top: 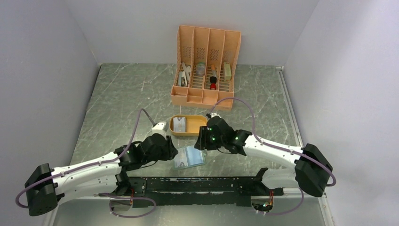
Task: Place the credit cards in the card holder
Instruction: Insert the credit card into the card holder, then pick up the credit card from the storage box.
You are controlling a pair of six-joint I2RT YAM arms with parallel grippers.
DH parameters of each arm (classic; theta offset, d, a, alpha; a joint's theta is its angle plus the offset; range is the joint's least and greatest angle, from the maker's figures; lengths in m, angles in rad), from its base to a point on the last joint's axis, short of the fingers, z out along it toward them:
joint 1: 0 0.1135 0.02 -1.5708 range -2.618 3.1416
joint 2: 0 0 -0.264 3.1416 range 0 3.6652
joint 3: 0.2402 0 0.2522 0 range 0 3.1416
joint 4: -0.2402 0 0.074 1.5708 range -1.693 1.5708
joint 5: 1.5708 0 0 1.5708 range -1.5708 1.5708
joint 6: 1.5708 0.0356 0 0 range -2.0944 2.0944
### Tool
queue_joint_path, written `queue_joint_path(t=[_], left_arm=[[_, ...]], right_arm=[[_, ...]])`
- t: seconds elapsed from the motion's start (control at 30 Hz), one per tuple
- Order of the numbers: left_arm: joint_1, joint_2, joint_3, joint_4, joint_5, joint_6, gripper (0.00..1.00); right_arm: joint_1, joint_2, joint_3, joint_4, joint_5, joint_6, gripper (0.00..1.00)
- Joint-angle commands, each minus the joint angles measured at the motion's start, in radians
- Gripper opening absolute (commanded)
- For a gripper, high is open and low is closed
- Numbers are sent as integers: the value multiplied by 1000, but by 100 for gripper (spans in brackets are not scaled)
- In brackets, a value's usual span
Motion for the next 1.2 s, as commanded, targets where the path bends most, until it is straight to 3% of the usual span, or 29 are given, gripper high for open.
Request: queue_joint_path(t=[0.0,0.17,0.37,0.6,0.77,0.87,1.03,1.17], left_arm=[[-2,51,18,129,147,40,38],[-5,173,-4,281,219,23,38],[-12,266,-6,295,195,26,36],[-12,280,-23,271,153,22,35],[-12,145,5,134,73,15,38],[-11,21,22,17,-17,7,46],[-11,-152,29,-190,-171,-66,62],[-9,-245,33,-299,-248,-135,65]], right_arm=[[-8,7,-74,32,-2,-10,47],[-8,35,-105,64,7,8,47],[-8,44,-110,11,127,-4,50],[-9,47,-109,-3,189,-1,39],[-8,-57,-61,-31,177,-26,48],[-8,-70,20,-26,148,-52,52],[-28,79,176,28,65,-46,63],[-91,211,223,146,-4,-3,64]])
